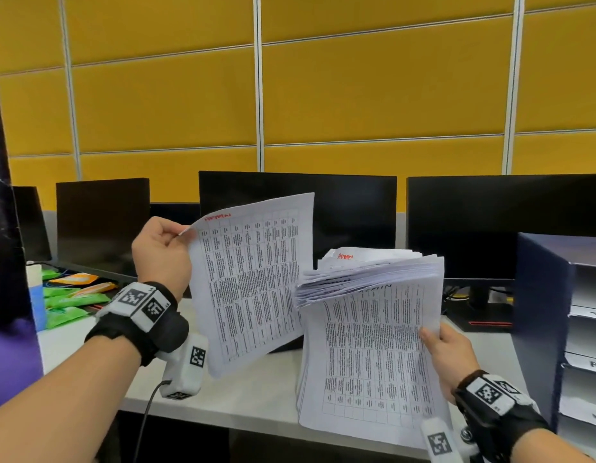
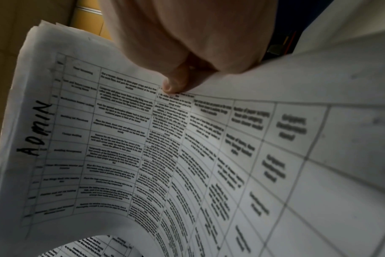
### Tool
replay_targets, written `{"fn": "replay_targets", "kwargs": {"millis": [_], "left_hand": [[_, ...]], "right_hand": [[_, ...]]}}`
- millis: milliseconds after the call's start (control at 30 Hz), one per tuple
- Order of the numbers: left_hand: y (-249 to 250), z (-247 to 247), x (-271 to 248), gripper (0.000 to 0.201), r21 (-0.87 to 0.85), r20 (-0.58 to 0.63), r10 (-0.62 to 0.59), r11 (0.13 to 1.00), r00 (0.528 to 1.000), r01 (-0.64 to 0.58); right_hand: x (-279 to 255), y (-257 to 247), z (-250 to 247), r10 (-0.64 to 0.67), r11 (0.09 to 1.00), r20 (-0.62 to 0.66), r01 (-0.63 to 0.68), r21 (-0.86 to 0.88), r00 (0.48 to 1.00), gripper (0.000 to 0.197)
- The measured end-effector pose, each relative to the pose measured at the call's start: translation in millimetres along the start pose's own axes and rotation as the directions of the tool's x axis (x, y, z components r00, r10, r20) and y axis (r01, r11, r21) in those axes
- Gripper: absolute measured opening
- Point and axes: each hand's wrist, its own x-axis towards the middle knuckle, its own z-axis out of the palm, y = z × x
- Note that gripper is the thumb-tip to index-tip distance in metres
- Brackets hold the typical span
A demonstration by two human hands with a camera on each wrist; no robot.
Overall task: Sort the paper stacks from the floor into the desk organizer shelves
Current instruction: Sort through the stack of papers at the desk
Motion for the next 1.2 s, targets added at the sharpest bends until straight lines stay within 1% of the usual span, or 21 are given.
{"fn": "replay_targets", "kwargs": {"millis": [133, 200, 400, 500, 600, 767, 933, 1000, 1067, 1133, 1200], "left_hand": [[2.1, -9.7, 9.4, 0.027, -0.008, -0.011, 0.011, 1.0, 1.0, -0.011], [1.4, -12.4, 9.7, 0.026, 0.005, 0.008, 0.017, 1.0, 1.0, -0.017], [-1.9, -6.4, -0.9, 0.024, -0.017, 0.076, -0.016, 1.0, 0.997, 0.018], [-0.8, 1.4, -7.0, 0.024, -0.022, 0.119, -0.033, 0.999, 0.992, 0.036], [-1.3, 14.0, -16.5, 0.025, -0.031, 0.175, -0.054, 0.998, 0.983, 0.061], [1.6, 49.3, -36.6, 0.025, -0.071, 0.257, -0.102, 0.99, 0.961, 0.125], [1.6, 87.9, -61.2, 0.019, -0.123, 0.355, -0.192, 0.961, 0.915, 0.25], [0.4, 97.7, -73.2, 0.014, -0.153, 0.365, -0.254, 0.932, 0.896, 0.327], [-6.7, 103.5, -80.5, 0.011, -0.177, 0.372, -0.325, 0.895, 0.87, 0.41], [-16.4, 105.9, -83.2, 0.008, -0.151, 0.391, -0.357, 0.885, 0.848, 0.441], [-20.5, 104.5, -87.6, 0.023, -0.109, 0.463, -0.352, 0.888, 0.813, 0.447]], "right_hand": [[0.2, 0.4, 0.1, 0.005, 1.0, 0.001, -0.005, -0.001, 1.0, 0.018], [-0.2, 0.7, 1.2, 0.001, 1.0, 0.006, -0.001, -0.002, 1.0, 0.019], [-4.6, -1.7, 5.8, -0.011, 1.0, 0.041, 0.01, 0.014, 0.999, 0.017], [-8.1, -5.2, 7.0, -0.044, 0.999, 0.055, 0.044, 0.002, 0.997, 0.015], [-11.1, -9.1, 9.6, -0.094, 0.996, 0.057, 0.094, -0.003, 0.994, 0.017], [-13.0, -13.5, 13.6, -0.116, 0.992, 0.092, 0.12, -0.043, 0.989, 0.017], [-14.6, -18.5, 21.2, -0.128, 0.99, 0.09, 0.132, -0.04, 0.988, 0.03], [-11.2, -17.5, 23.4, -0.124, 0.99, 0.093, 0.13, -0.054, 0.988, 0.024], [-5.7, -13.3, 22.1, -0.125, 0.991, 0.066, 0.128, -0.043, 0.99, 0.021], [0.6, -9.4, 19.2, -0.11, 0.994, 0.039, 0.111, -0.009, 0.993, 0.021], [4.7, -7.7, 17.2, -0.081, 0.997, 0.031, 0.08, 0.014, 0.996, 0.021]]}}
